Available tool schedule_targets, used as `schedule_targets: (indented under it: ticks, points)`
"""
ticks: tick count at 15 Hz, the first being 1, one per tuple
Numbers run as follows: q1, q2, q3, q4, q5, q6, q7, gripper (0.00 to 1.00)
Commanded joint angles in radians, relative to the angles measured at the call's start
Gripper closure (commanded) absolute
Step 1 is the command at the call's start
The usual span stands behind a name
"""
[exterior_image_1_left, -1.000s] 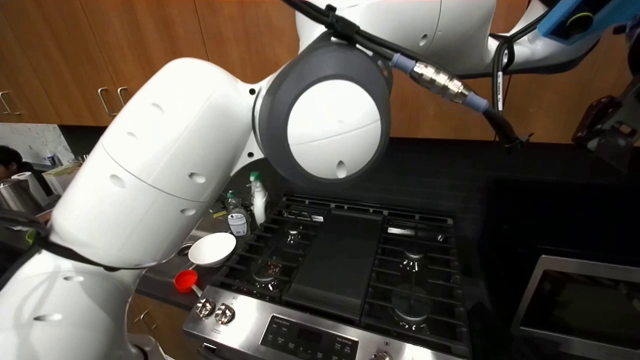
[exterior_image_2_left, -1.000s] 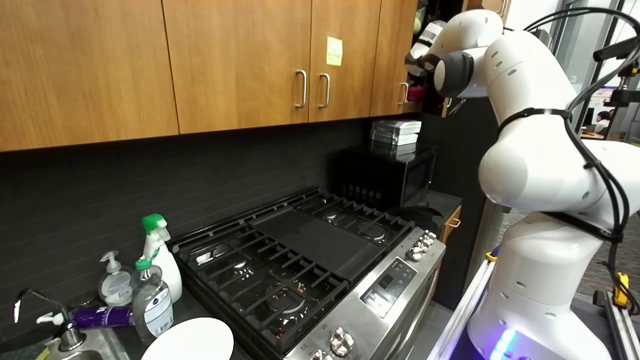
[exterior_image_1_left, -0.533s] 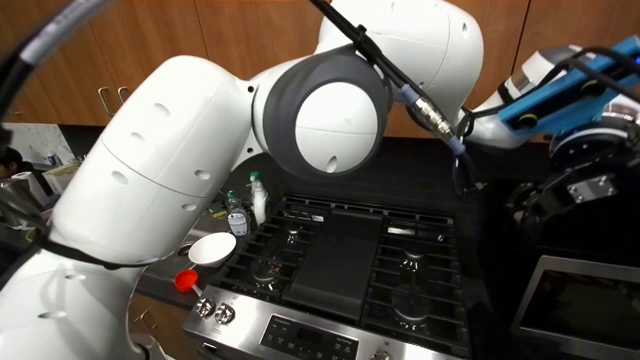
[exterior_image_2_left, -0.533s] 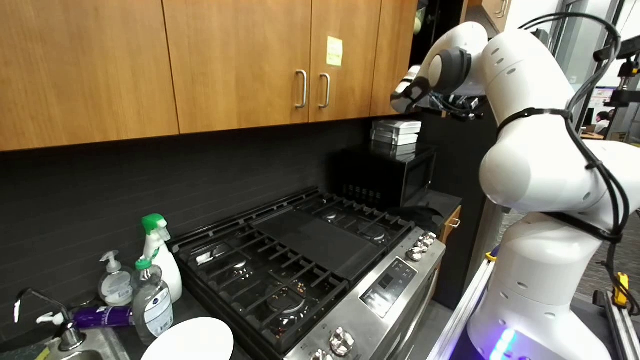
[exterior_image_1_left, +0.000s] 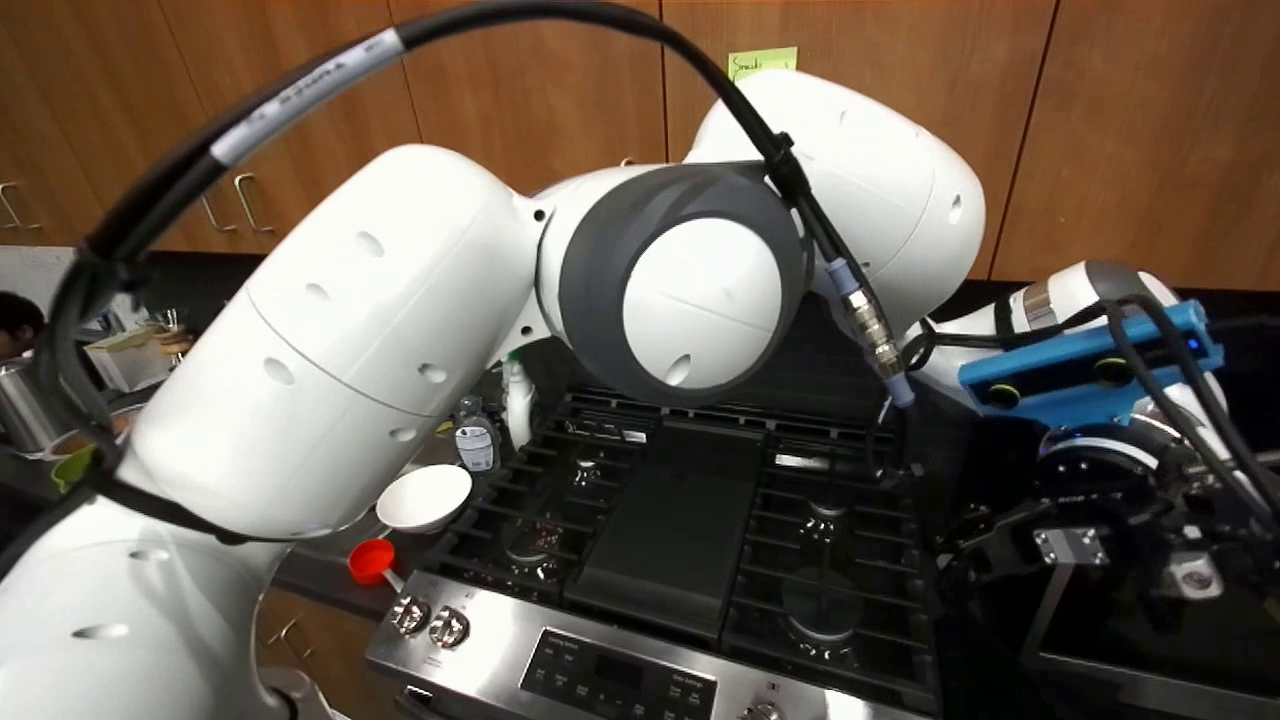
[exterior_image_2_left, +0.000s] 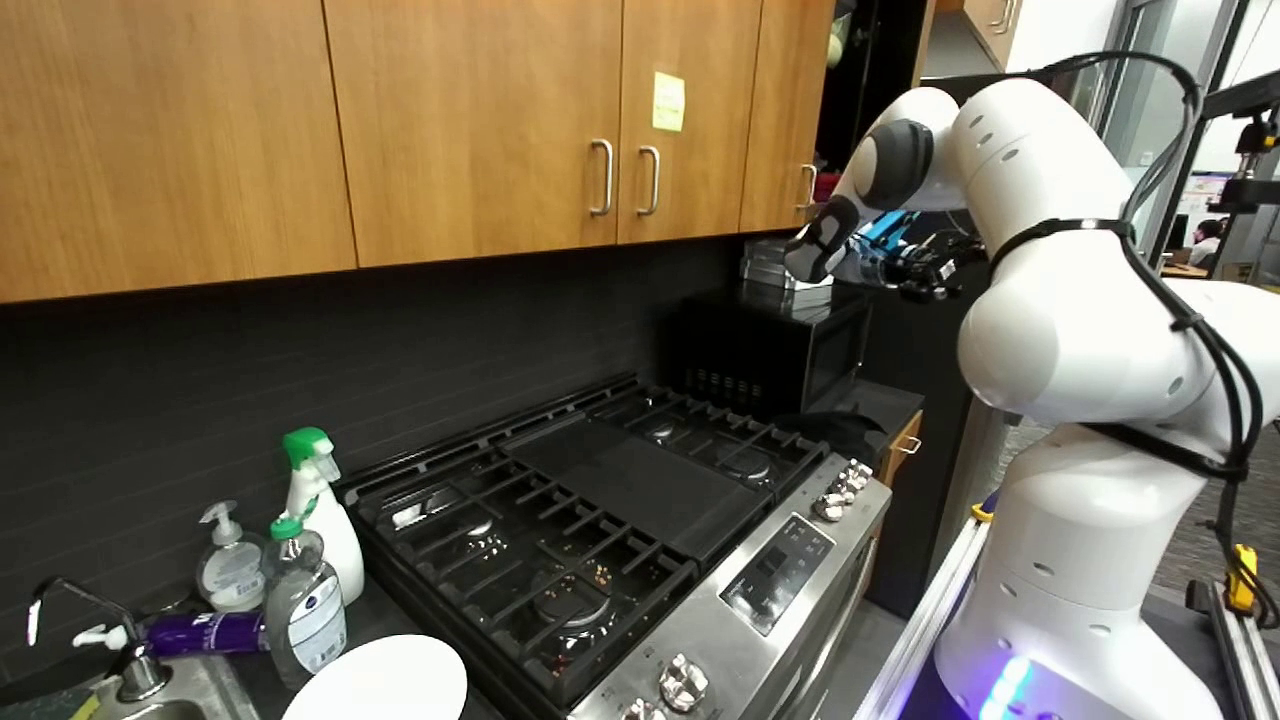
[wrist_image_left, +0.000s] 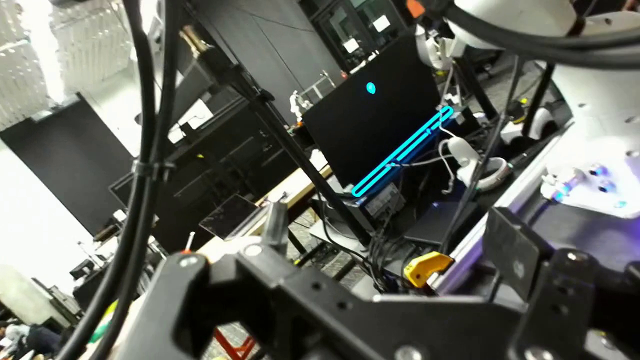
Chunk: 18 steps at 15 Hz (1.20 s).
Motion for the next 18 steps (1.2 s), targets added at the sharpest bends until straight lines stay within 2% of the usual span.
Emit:
schedule_targets:
  ticks: [1, 6, 10, 13, 14, 17, 18]
  points:
    - [-0.034, -0.040, 0.006, -0.006, 0.170, 0.128, 0.155, 0.00]
    - [-0.066, -0.085, 0.014, -0.050, 0.281, 0.383, 0.290, 0.00]
    - [-0.082, -0.062, 0.015, 0.005, 0.400, 0.531, 0.394, 0.00]
    - [-0.082, -0.012, 0.004, 0.099, 0.479, 0.587, 0.521, 0.00]
    - [-0.075, -0.033, 0.002, 0.041, 0.430, 0.576, 0.451, 0.00]
    - [-0.075, -0.029, 0.003, 0.046, 0.435, 0.580, 0.459, 0.00]
    - [-0.074, -0.064, 0.007, 0.012, 0.429, 0.593, 0.440, 0.00]
